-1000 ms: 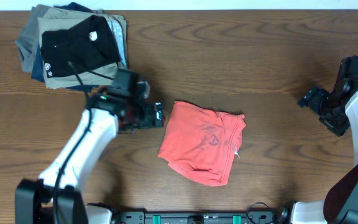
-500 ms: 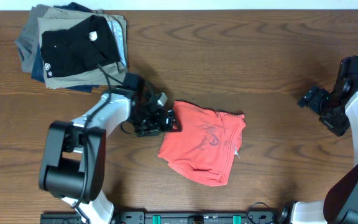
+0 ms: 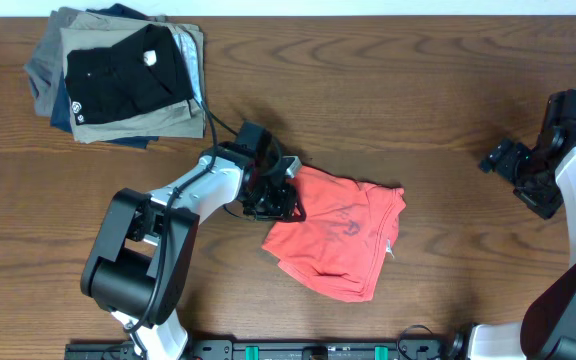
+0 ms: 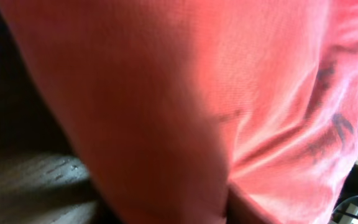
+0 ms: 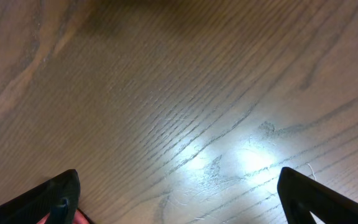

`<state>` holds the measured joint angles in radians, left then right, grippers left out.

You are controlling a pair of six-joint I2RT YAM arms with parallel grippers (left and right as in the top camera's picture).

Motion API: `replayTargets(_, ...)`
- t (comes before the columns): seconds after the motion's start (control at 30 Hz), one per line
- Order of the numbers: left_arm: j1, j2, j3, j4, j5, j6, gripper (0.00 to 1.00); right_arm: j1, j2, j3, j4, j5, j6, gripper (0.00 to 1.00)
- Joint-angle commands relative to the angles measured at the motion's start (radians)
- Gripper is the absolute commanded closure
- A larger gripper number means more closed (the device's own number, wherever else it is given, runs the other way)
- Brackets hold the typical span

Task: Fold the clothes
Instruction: 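Grasp the folded red shirt's left side with the left gripper, then carry the red shirt with the left gripper onto the clothes stack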

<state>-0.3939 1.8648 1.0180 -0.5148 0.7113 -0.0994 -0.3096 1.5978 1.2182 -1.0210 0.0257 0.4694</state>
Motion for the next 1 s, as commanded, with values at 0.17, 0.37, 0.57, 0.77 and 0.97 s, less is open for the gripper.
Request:
replayTargets(0.17, 0.003, 0.013, 0.01, -0.001, -0.052, -0.037, 0.94, -0.003, -0.006, 0.012, 0.0, 0.003, -0.006, 0.01)
replayTargets(0.37, 0.015, 0.013, 0.149, -0.179, -0.295, -0.01, 0.94, -0.003, -0.006, 0.012, 0.0, 0.003, -0.006, 0.01)
replayTargets(0.57, 0.059, 0.013, 0.369, -0.295, -0.591, 0.05, 0.94, -0.003, -0.006, 0.012, 0.0, 0.003, -0.006, 0.01)
replayTargets(0.77, 0.126, 0.013, 0.456, -0.173, -0.653, 0.15, 0.94, -0.003, -0.006, 0.012, 0.0, 0.003, -0.006, 0.01)
replayTargets(0.97, 0.183, 0.013, 0.456, -0.033, -0.755, 0.196, 0.94, -0.003, -0.006, 0.012, 0.0, 0.003, -0.006, 0.01)
